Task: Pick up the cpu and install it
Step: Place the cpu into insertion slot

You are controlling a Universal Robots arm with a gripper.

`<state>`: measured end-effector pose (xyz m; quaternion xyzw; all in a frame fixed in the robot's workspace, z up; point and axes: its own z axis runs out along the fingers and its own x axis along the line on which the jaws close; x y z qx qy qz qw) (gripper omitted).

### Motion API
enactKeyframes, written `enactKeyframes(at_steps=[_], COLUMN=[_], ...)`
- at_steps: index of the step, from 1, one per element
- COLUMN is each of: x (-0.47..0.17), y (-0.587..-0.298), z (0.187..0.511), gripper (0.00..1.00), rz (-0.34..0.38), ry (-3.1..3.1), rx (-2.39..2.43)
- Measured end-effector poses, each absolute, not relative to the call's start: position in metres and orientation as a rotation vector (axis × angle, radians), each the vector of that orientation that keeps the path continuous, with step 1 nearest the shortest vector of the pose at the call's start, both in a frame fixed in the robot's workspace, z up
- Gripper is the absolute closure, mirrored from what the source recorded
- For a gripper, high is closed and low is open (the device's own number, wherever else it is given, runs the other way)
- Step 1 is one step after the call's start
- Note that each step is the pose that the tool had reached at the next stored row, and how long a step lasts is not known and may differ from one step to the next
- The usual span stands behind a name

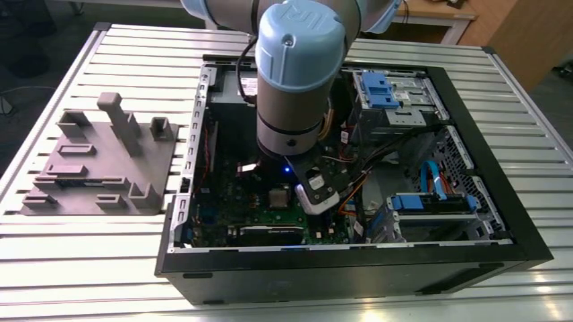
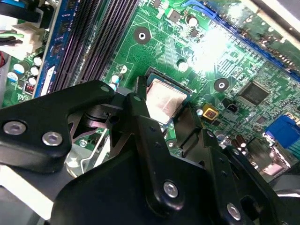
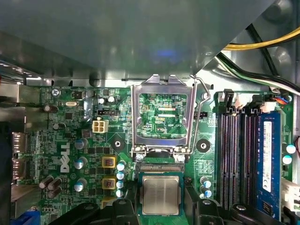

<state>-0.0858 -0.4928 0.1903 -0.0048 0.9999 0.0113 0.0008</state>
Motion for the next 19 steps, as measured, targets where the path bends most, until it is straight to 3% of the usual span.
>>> enactKeyframes(at_steps=[10,12,13,19], x=[-0.0858,-0.0858,-0.0858,-0.0858], y=[-0.4928,-0.4928,-0.4928,-0.4928], z=[0.189,0.1889,0.1889,0.1898], gripper=[0.53,0.51,0.45,0.45], rz=[0.036,0.036,0.036,0.035], ry=[3.14,3.14,3.14,3.14], rx=[-0.015,-0.015,-0.015,-0.015])
